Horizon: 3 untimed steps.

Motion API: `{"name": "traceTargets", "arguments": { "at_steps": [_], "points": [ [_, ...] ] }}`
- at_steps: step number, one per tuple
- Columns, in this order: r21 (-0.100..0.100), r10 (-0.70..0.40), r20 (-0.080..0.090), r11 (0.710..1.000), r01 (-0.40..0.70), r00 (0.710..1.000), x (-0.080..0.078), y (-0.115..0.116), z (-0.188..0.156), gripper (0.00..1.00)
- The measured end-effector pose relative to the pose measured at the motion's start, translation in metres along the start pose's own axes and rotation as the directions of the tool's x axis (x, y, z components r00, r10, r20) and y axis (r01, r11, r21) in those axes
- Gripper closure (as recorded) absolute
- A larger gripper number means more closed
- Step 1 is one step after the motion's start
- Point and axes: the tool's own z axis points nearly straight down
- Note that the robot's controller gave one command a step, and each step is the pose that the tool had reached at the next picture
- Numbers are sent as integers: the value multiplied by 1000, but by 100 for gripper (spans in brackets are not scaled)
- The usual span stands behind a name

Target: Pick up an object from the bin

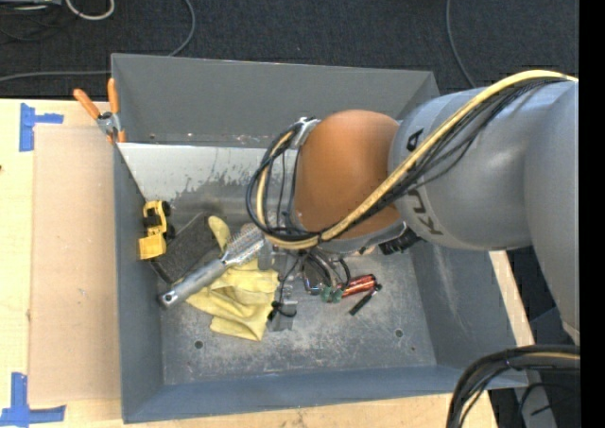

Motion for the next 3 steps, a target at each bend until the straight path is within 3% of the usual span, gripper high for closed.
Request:
{"name": "traceTargets", "arguments": {
  "at_steps": [1, 2, 3],
  "points": [
    [-1, 6, 7, 1000, -6, 1000, -2, -1, -4, 0],
    [0, -61, 0, 998, 61, 998, 29, 22, 93, 0],
    [-3, 47, 16, 999, -47, 999, 32, 88, 29, 0]
  ]
}}
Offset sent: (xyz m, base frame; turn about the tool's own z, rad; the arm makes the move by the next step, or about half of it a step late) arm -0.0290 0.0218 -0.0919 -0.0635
